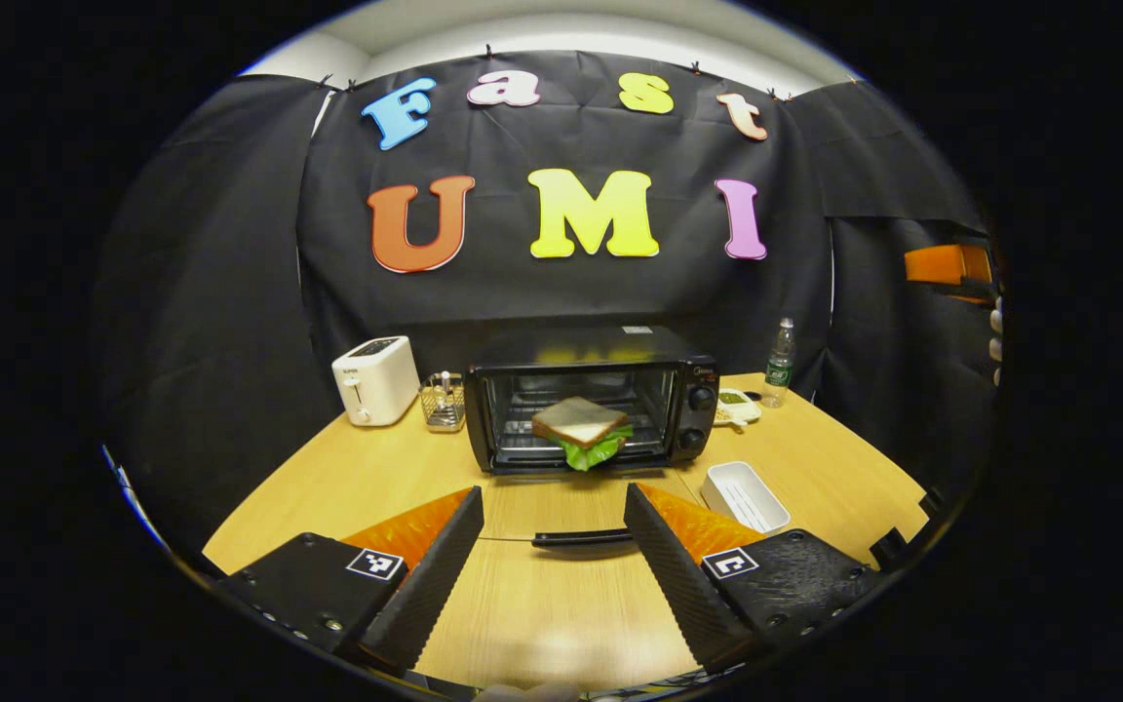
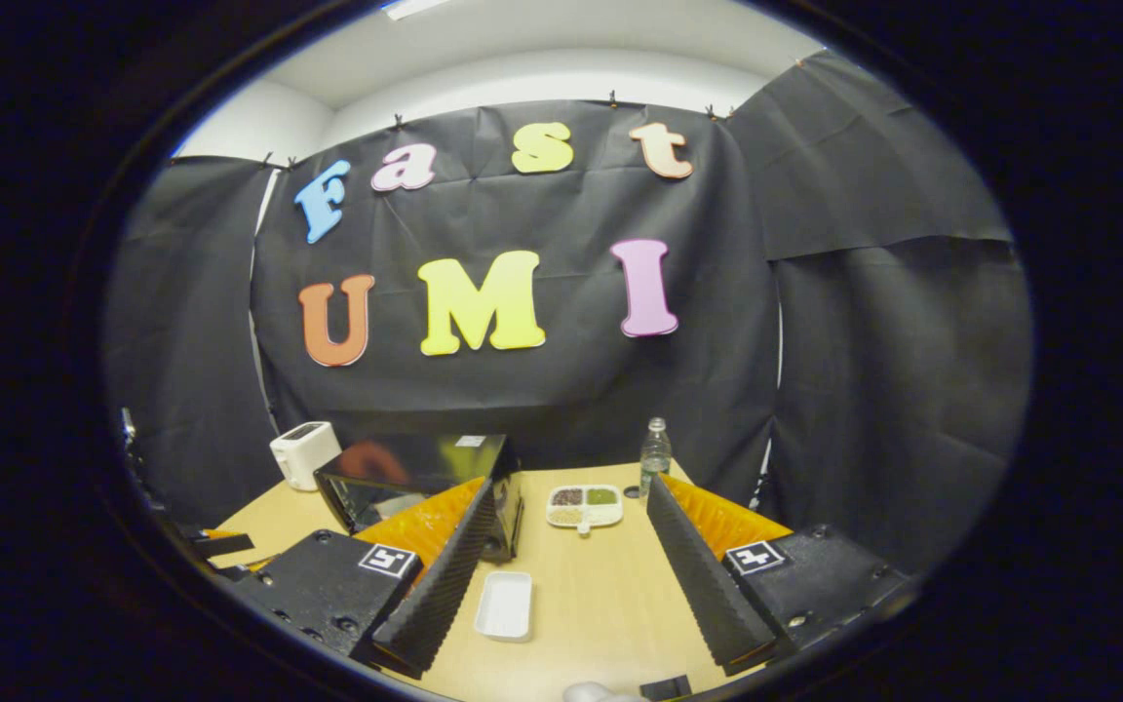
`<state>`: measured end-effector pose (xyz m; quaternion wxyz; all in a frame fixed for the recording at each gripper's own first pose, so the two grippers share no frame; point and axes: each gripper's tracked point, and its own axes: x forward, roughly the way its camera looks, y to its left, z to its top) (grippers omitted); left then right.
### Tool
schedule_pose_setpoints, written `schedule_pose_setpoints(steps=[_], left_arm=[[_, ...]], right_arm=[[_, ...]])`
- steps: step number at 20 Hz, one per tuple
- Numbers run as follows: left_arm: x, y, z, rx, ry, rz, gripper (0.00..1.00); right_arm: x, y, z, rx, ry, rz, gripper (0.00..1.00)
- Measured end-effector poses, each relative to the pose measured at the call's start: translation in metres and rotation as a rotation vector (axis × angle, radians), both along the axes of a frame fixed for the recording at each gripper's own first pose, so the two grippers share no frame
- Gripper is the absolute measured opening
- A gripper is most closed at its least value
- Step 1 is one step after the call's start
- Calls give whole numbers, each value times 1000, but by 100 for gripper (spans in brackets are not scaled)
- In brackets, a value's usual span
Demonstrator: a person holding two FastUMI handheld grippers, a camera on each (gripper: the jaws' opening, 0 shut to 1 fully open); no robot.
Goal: Open the electric oven with the left hand, put the food in, and close the electric oven.
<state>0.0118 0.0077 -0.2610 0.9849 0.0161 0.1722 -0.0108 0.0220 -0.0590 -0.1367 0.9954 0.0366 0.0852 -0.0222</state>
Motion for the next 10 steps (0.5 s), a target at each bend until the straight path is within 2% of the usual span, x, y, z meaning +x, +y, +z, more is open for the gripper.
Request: schedule_pose_setpoints(steps=[2, 3, 4, 6, 7, 8, 10], left_arm=[[4, -14, -21, -3, 30, -13, 96], [7, -21, -31, -4, 40, -18, 96], [9, -27, -43, -8, 54, -18, 96], [15, -38, -70, -23, 92, -18, 96], [15, -42, -83, -25, 113, -12, 96], [19, -47, -93, -34, 125, -15, 96], [26, -55, -114, -35, 153, -16, 96]], right_arm=[[-4, -12, -6, 18, 20, -6, 94], [-6, -18, -10, 22, 34, -9, 100], [-7, -23, -12, 21, 43, -6, 94], [-10, -31, -15, 13, 58, -4, 94], [-11, -35, -17, 5, 64, 0, 100], [-12, -37, -18, 0, 72, 5, 94], [-12, -43, -20, -12, 85, 10, 94]])
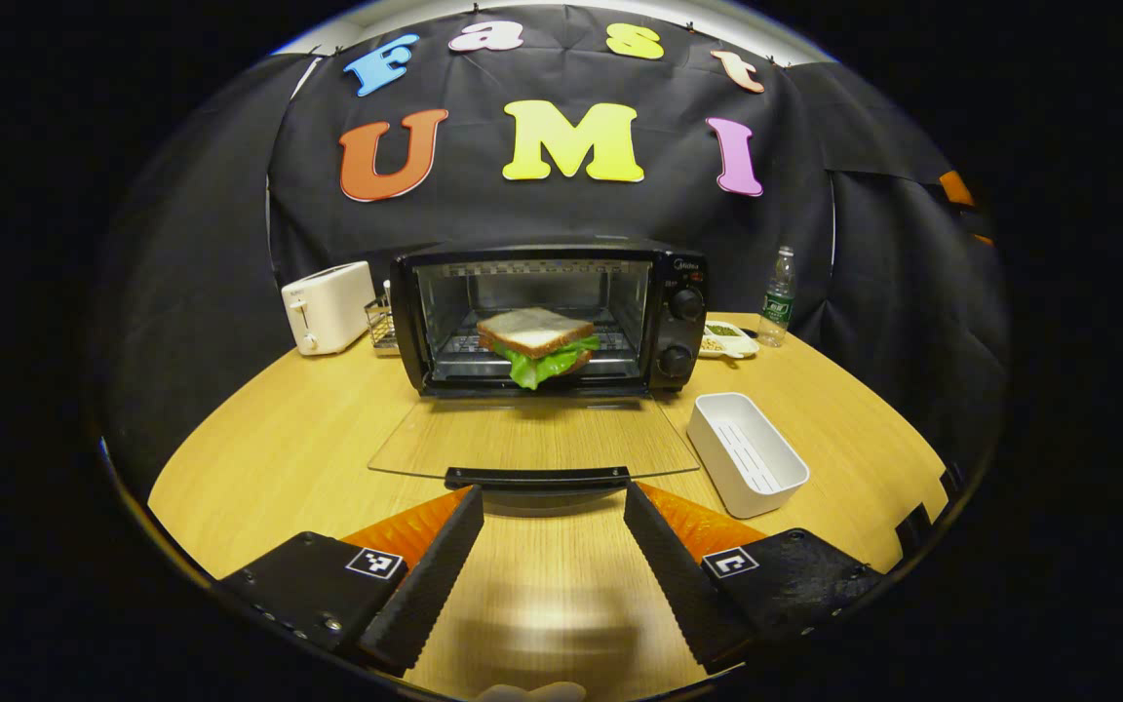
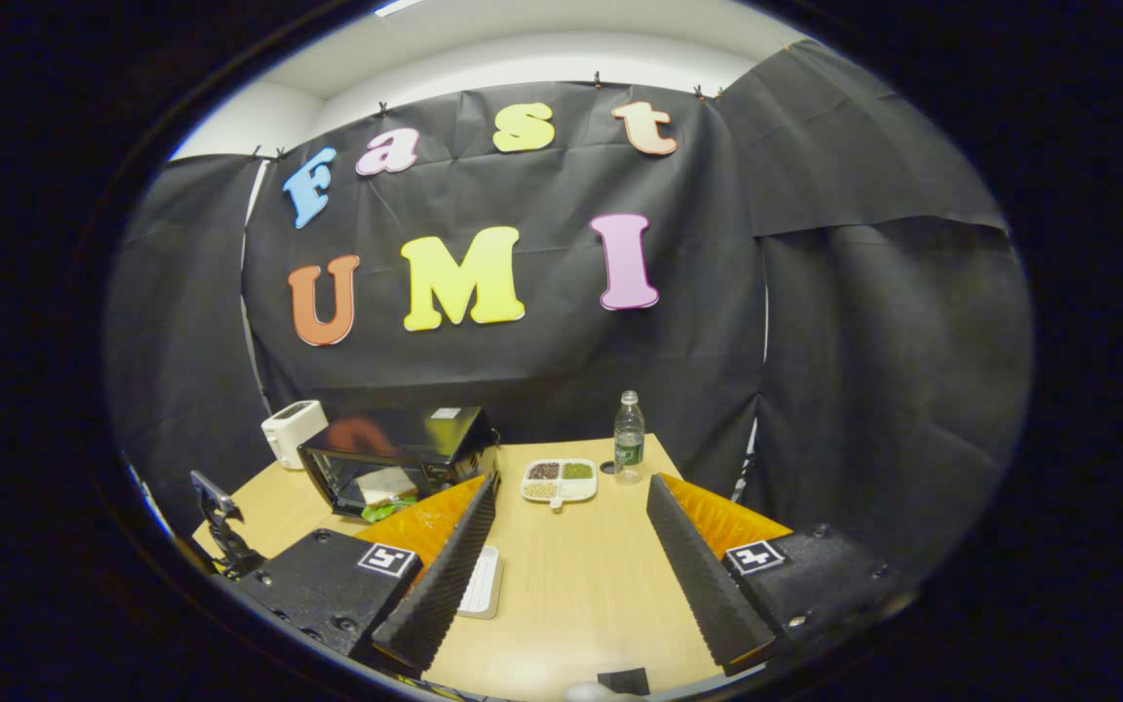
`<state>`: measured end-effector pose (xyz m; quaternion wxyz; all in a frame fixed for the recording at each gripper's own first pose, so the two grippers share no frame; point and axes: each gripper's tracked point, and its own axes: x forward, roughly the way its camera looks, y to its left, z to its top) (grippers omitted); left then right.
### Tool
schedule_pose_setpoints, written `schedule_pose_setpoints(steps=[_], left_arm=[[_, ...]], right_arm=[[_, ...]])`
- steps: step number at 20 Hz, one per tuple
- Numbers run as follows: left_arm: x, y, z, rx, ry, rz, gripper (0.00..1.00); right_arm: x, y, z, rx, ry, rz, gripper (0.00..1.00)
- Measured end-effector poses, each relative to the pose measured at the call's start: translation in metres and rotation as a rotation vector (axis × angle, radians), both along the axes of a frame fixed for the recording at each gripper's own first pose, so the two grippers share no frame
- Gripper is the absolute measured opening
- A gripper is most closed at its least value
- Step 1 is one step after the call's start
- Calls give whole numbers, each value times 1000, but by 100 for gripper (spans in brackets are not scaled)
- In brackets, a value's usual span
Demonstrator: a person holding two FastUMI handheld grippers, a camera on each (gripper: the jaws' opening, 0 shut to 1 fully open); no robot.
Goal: Open the electric oven with the left hand, put the food in, and close the electric oven.
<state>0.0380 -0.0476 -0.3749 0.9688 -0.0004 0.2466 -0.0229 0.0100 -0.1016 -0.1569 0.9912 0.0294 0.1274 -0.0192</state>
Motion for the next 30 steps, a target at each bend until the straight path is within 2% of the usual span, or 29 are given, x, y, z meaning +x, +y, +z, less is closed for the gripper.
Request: schedule_pose_setpoints(steps=[8, 16, 23, 30], left_arm=[[25, 0, -33, -11, 36, 47, 96], [35, 4, -45, -12, 63, 46, 94], [36, 5, -31, -16, 54, 41, 95], [53, 7, 17, -20, -4, 41, 95]], right_arm=[[9, -6, -7, -21, 43, 28, 94], [19, 1, -11, -22, 70, 66, 94], [25, 1, 1, -25, 61, 80, 95], [28, -1, 17, -2, 40, 86, 94]])
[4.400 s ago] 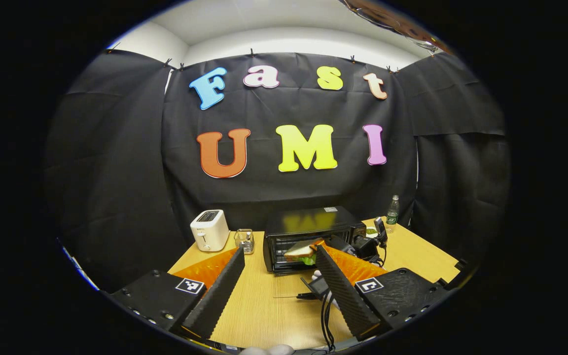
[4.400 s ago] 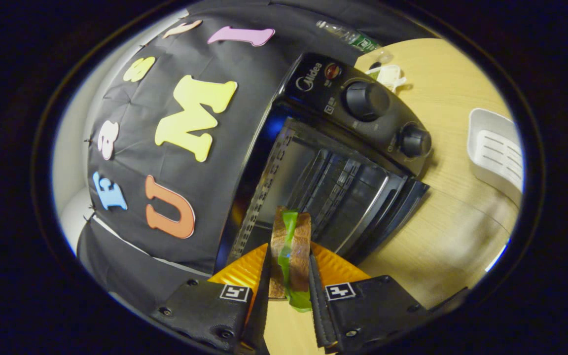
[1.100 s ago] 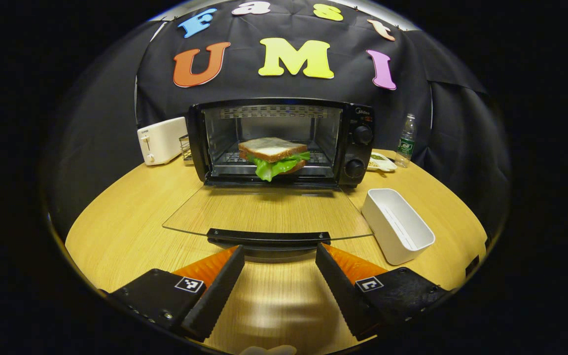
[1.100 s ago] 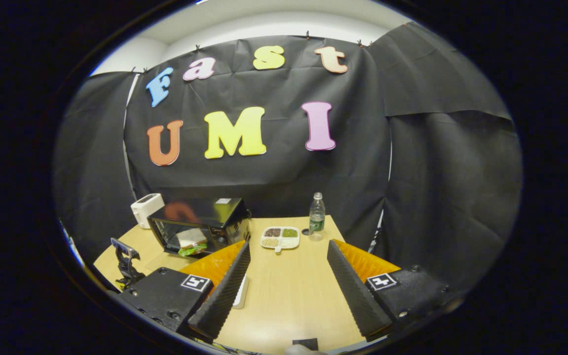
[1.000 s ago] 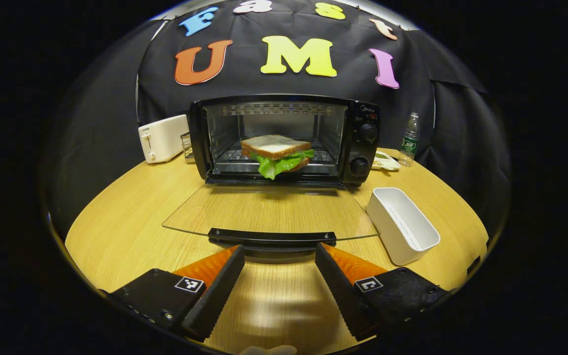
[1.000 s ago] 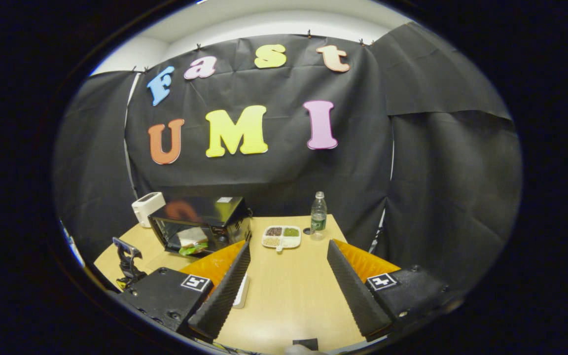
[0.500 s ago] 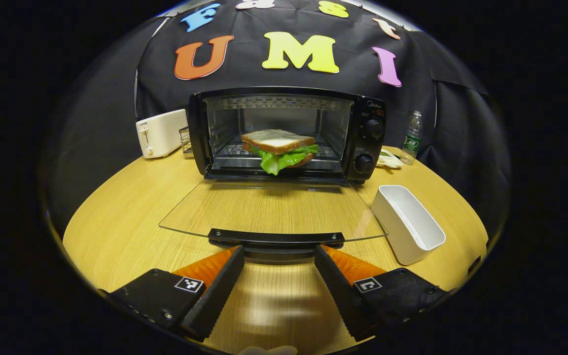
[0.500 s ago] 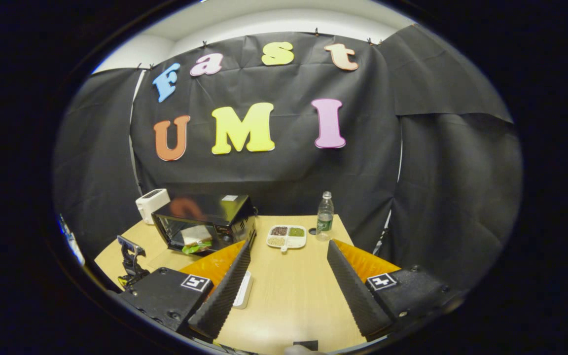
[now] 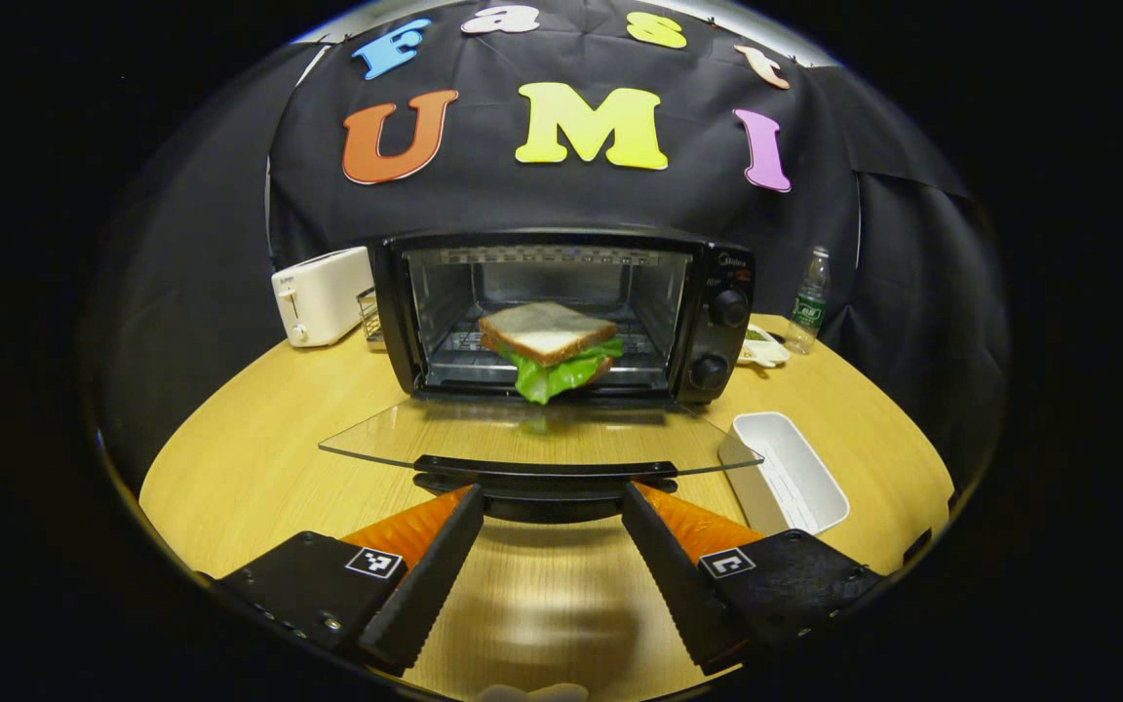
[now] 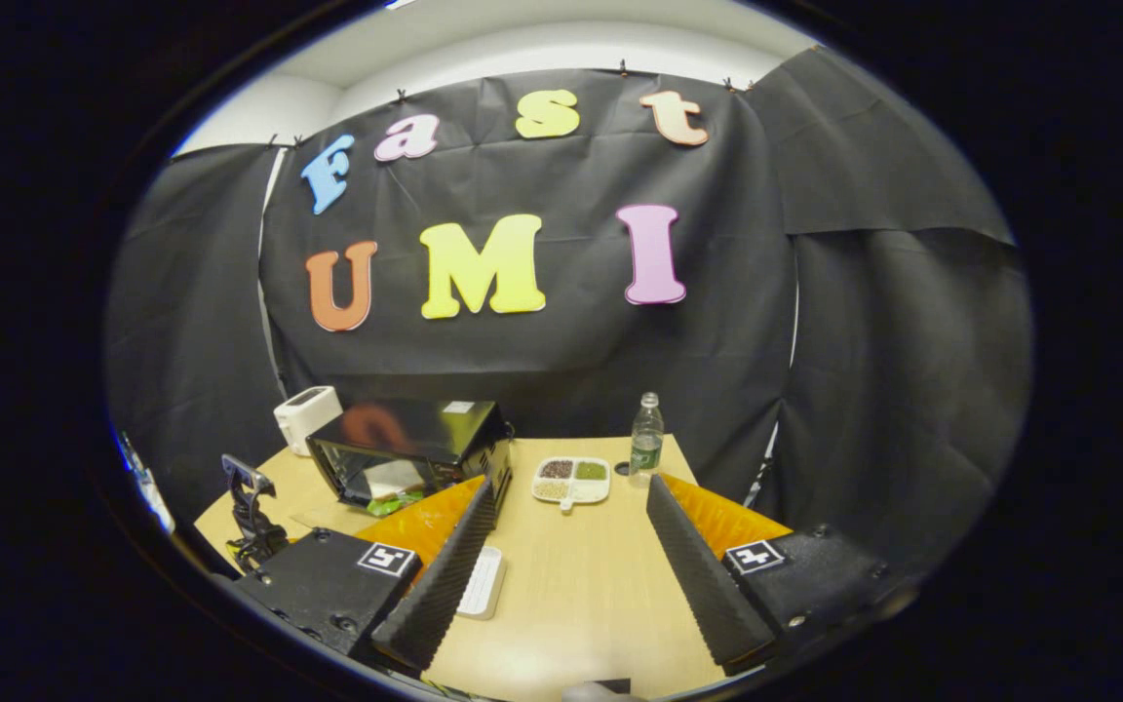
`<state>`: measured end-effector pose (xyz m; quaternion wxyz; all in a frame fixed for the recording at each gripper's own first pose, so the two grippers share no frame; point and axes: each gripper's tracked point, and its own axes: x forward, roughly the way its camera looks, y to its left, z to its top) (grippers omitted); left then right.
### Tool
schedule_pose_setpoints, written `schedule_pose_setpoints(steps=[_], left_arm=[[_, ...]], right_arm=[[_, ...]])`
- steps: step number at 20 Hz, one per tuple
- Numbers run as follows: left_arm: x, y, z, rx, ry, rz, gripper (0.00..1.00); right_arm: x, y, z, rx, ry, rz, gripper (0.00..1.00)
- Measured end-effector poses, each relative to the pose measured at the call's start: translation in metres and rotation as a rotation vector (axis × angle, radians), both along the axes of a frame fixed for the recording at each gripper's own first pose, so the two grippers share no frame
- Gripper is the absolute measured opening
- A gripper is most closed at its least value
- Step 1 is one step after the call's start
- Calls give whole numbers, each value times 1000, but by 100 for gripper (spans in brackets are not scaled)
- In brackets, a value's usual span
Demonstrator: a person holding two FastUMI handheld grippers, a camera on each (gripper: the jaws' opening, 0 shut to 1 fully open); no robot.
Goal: Open the electric oven with the left hand, put the food in, and close the electric oven.
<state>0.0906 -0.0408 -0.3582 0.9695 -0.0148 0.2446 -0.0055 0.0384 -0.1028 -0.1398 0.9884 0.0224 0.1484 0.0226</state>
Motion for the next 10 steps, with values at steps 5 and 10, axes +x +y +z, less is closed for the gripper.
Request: schedule_pose_setpoints(steps=[5, 10], left_arm=[[23, 1, 38, 19, -51, -2, 96], [50, 4, 59, 44, -75, -3, 98]], right_arm=[[6, -8, 8, 23, -15, -18, 94], [14, -13, 11, 36, -19, -36, 94]])
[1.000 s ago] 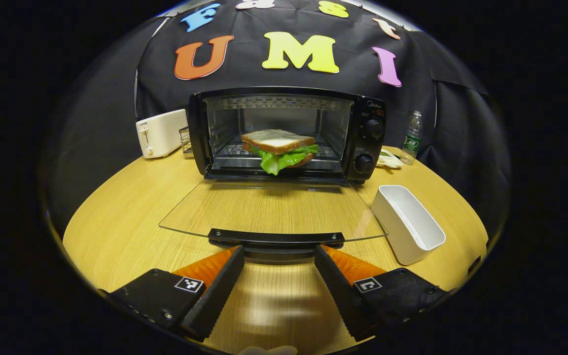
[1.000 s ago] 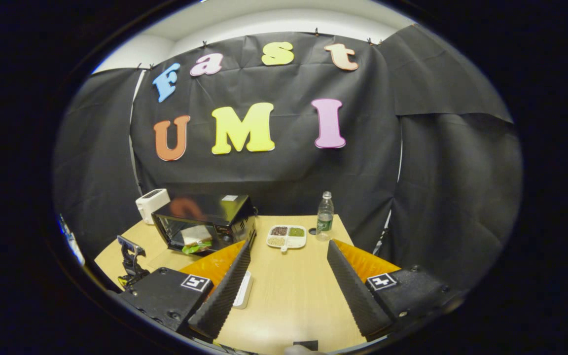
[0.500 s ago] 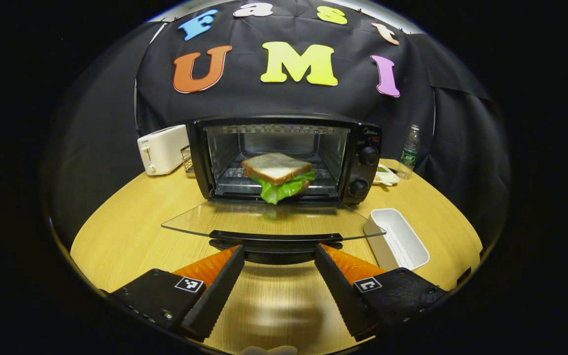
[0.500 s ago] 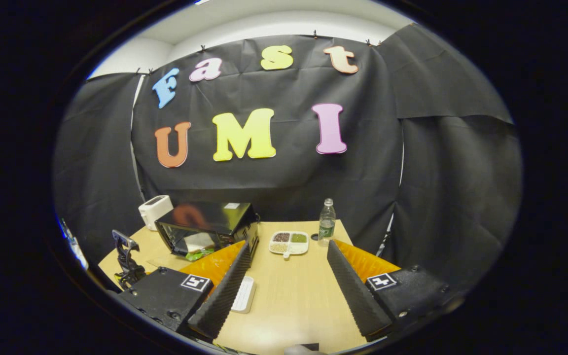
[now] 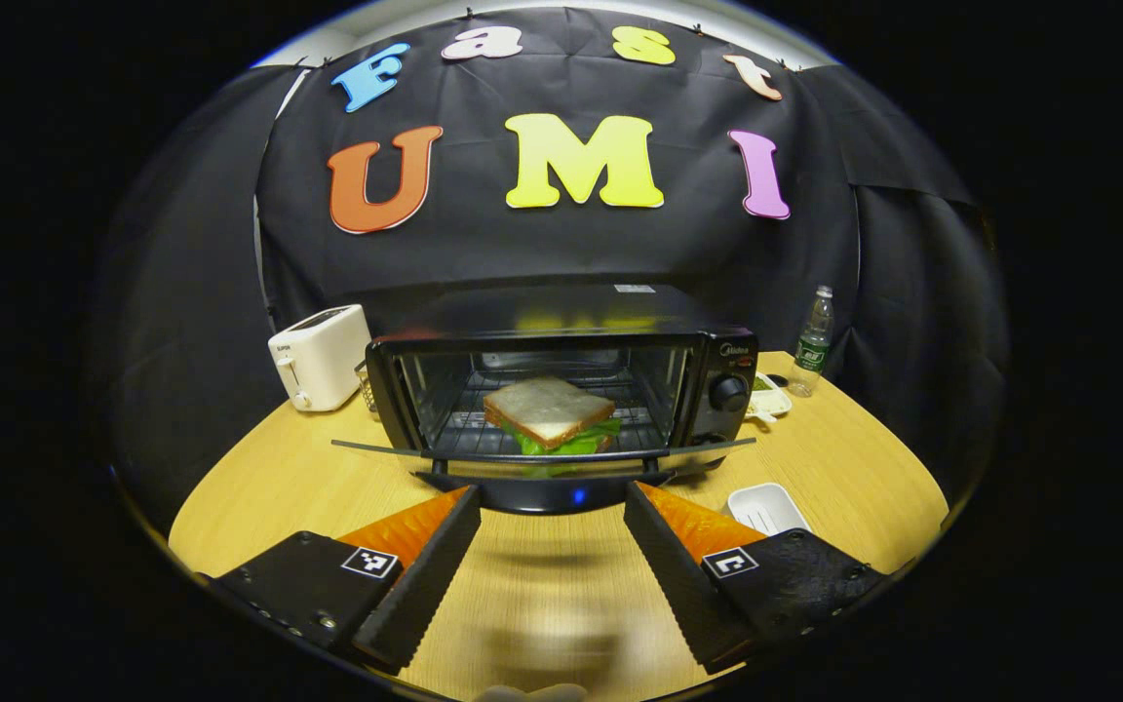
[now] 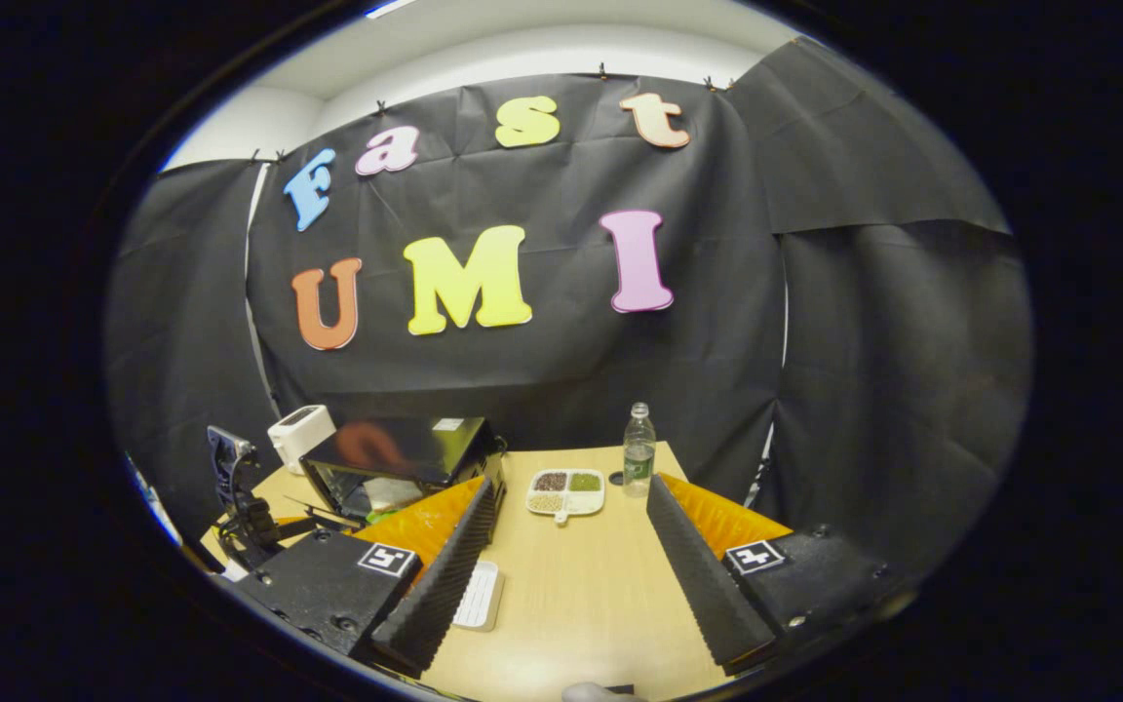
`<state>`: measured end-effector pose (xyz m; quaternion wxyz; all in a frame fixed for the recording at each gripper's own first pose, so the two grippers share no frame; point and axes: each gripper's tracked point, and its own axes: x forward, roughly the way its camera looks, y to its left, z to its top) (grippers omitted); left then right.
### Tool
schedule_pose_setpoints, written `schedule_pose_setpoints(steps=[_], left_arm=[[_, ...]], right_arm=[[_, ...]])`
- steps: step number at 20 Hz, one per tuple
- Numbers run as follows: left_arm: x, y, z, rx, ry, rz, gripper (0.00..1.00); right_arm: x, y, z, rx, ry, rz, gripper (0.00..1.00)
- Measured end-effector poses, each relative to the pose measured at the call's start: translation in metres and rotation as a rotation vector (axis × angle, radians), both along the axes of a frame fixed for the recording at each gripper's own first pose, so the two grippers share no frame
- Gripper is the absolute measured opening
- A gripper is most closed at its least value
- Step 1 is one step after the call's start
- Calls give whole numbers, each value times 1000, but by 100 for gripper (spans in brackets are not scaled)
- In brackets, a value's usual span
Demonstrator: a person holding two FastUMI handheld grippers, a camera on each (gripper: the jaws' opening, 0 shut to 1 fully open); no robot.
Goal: Open the electric oven with the left hand, put the food in, and close the electric oven.
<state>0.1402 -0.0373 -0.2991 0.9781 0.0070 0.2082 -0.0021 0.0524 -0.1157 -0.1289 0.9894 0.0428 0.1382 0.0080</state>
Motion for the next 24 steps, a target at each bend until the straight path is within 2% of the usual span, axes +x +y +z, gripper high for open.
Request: schedule_pose_setpoints(steps=[6, 11, 12, 13, 18, 24], left_arm=[[47, 1, 20, 5, -36, 3, 98], [57, 2, 25, -4, -50, 9, 98], [57, 2, 24, -1, -47, 10, 98], [55, 4, 25, 1, -44, 13, 98], [34, 2, 54, -10, -87, 23, 98], [-16, 3, 134, -26, -205, 29, 98]], right_arm=[[7, -4, 7, -4, -7, -13, 94], [9, -7, 8, -14, -9, -13, 94], [10, -8, 8, -14, -8, -16, 100], [11, -9, 9, -14, -8, -15, 94], [12, -4, 19, -7, -27, -4, 94], [12, 18, 45, 2, -81, 38, 94]])
